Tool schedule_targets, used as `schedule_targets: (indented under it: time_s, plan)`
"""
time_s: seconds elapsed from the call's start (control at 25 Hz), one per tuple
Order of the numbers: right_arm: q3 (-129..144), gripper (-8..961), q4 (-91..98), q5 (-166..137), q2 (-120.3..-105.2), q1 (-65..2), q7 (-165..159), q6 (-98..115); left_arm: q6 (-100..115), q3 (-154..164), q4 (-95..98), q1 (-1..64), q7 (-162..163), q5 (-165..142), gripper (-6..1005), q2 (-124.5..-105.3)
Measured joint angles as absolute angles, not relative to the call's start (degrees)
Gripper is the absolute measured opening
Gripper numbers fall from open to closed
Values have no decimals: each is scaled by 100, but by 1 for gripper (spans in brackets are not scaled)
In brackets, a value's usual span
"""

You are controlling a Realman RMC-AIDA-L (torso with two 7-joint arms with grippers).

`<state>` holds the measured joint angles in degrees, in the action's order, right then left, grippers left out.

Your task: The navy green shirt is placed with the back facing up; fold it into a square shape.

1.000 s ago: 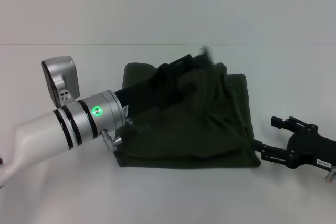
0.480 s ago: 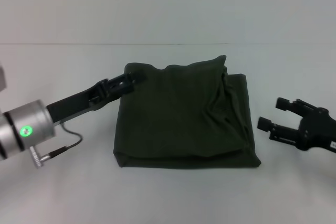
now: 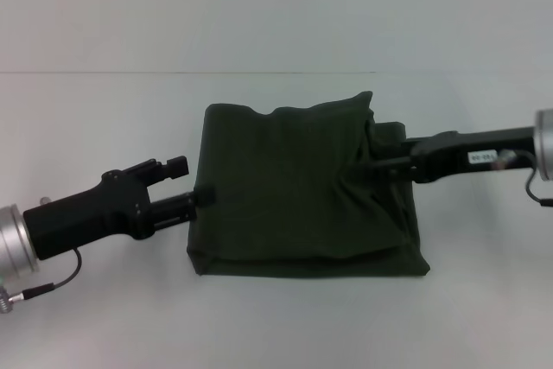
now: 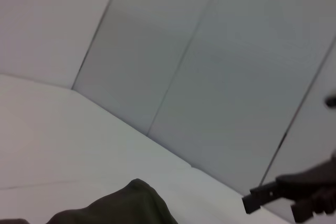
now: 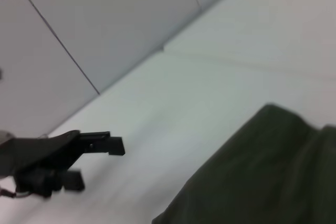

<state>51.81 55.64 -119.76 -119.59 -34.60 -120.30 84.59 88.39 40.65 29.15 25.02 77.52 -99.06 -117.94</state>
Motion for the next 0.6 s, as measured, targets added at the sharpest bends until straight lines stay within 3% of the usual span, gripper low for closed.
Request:
schedule_targets:
  time_s: [0.24,0.6]
  plan:
    - [5497,913,5519,-12992,-11967,-4352,-13846,8445,8917,4069,2945,2414,6814,-10430,801,-11798]
    - [6010,912,5074,-13749,-11997,-5100,-14675,7995,9007,4119,2994,2375,6626,-10671,801,-11832]
